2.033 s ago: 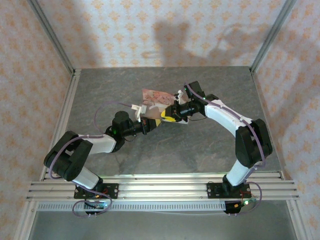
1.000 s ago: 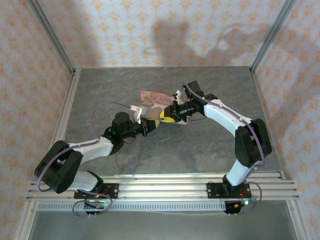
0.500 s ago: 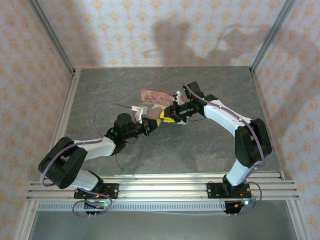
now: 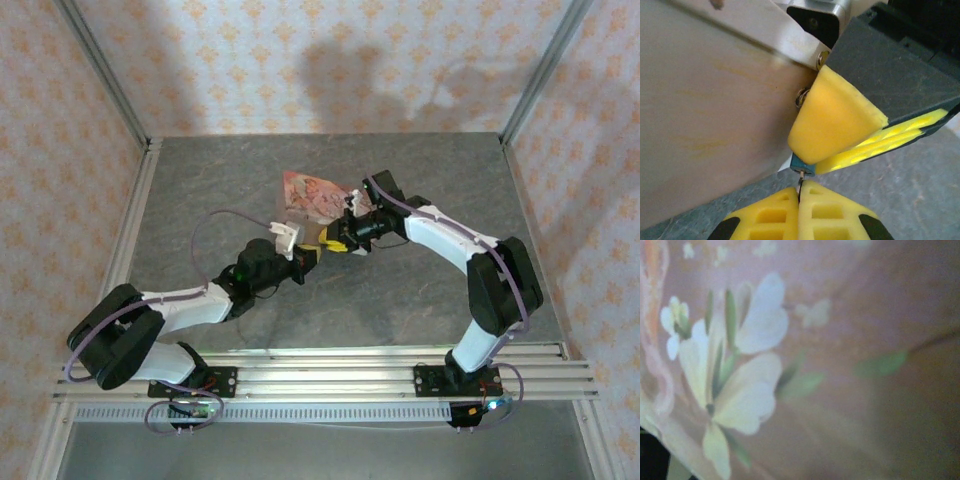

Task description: Unlock the padlock with the key

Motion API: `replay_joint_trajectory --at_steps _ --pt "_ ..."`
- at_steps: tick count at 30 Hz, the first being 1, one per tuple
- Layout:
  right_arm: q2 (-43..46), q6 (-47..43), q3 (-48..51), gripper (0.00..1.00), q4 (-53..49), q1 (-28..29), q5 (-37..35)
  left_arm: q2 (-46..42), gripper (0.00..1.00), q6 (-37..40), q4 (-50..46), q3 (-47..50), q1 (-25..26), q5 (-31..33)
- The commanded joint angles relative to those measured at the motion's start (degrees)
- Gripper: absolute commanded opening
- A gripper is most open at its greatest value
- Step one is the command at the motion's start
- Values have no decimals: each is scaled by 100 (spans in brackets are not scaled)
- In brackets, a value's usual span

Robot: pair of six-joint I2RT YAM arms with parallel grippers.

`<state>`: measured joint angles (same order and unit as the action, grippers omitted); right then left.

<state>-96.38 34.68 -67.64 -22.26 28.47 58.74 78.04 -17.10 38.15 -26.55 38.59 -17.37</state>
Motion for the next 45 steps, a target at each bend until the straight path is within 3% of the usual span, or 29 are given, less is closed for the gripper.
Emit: replay_joint_trajectory --at_steps 1,10,17,22,37,45 --pt "-237 408 153 0 459 154 -174 107 0 676 301 -18 521 314" --pt "-431 251 369 0 284 234 -513 1044 0 1056 619 -97 1112 994" --pt "-678 163 586 0 389 291 -672 1720 0 814 1269 48 1160 1119" --pt "-864 118 515 0 404 324 -763 1801 0 860 1100 27 1153 1271" --pt "-1348 149 543 12 727 590 -1218 2285 0 595 1554 293 1147 1589" --pt "-1211 179 578 28 750 609 -1507 2400 0 446 1972 483 1015 1549"
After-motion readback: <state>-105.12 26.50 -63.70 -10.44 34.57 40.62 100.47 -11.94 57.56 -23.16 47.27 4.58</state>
